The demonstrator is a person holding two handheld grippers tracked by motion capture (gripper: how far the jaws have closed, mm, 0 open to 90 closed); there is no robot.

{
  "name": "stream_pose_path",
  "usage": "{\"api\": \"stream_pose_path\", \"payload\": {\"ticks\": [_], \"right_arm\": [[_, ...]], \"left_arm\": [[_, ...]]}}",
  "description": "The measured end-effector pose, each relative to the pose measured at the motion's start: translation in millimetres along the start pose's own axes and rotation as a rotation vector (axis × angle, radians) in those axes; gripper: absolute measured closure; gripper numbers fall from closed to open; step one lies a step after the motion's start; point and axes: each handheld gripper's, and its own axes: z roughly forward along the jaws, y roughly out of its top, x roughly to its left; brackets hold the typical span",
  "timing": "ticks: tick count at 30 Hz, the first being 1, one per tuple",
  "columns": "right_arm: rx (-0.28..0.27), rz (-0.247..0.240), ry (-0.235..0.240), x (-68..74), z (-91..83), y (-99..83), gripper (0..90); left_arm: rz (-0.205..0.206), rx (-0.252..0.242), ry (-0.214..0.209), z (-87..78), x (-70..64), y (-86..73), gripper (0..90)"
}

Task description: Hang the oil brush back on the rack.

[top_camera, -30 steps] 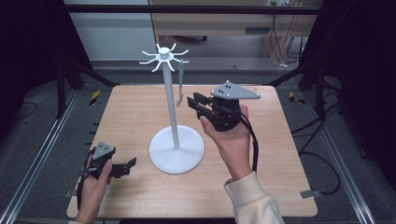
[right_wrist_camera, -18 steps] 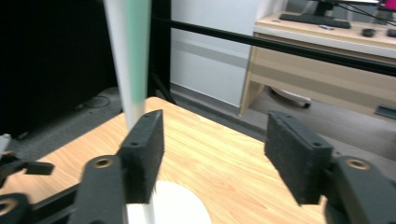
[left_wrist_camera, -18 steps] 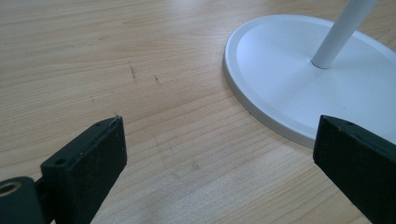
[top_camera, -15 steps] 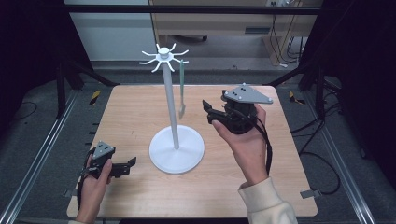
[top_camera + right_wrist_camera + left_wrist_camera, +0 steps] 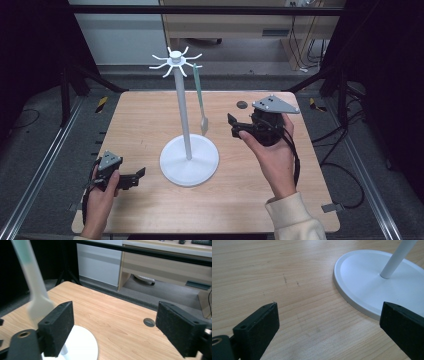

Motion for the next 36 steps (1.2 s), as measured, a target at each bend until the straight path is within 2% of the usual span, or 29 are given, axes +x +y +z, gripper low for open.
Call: {"api": "stream_pose_path", "payload": {"ticks": [10, 18, 27, 36], "right_arm": [[0.073, 0.005, -0.018, -18.6, 7.3, -25.5, 9.0], [0.084, 0.041, -0.047, -38.1, 9.5, -48.6, 8.2], [0.112, 0.091, -0.095, -59.4, 13.2, -74.2, 9.0], [0.136, 0.126, -0.111, -68.4, 20.4, -95.7, 9.0]], "left_arm": [[0.002, -0.015, 0.007, -1.2, 0.0, 1.9, 2.1], [0.014, -0.028, 0.025, -1.9, 0.6, 3.4, 2.2], [0.014, -0.031, 0.022, -2.4, 0.2, 3.1, 2.3], [0.021, -0.031, 0.022, -2.9, 0.1, 2.8, 2.3]]}}
